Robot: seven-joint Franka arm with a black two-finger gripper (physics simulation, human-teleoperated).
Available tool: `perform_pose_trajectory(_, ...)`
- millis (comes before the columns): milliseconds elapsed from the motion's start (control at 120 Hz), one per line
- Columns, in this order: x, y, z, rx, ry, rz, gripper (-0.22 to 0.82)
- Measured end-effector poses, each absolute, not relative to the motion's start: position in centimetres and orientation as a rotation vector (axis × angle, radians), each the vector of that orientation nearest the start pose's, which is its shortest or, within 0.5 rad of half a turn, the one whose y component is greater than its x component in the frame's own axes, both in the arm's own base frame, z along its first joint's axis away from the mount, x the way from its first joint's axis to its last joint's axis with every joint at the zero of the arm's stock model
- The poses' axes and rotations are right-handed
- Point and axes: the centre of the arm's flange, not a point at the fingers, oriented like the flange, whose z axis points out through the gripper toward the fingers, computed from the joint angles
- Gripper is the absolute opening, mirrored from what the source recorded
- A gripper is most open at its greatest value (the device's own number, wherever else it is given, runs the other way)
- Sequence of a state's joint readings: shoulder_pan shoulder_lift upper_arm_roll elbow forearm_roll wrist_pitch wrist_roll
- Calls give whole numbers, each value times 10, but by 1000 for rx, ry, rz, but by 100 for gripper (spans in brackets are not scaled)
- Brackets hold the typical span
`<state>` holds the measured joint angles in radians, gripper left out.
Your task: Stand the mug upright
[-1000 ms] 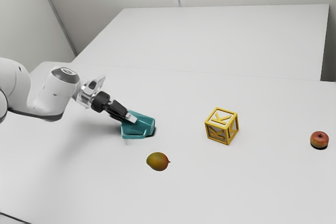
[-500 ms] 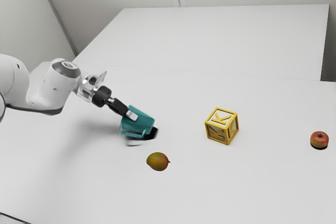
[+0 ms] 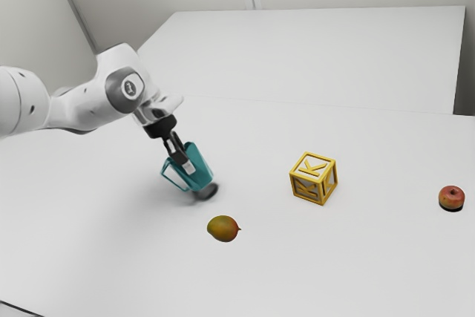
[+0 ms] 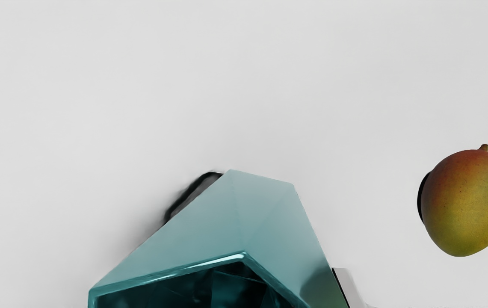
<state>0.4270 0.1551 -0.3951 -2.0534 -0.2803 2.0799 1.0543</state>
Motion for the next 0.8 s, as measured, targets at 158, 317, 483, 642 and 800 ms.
perform_pose_trajectory(158, 558, -14, 365, -2960, 1497, -110, -14)
perform_pose_trajectory(317, 547, -37, 369, -2845, 1516, -131, -15)
perform_pose_trajectory(483, 537, -48, 366, -2821, 1486, -137, -15)
perform_pose_trajectory(642, 533, -47, 360, -2843, 1435, -131, -15)
perform_pose_trajectory(800, 529, -43, 353, -2855, 1391, -107, -15)
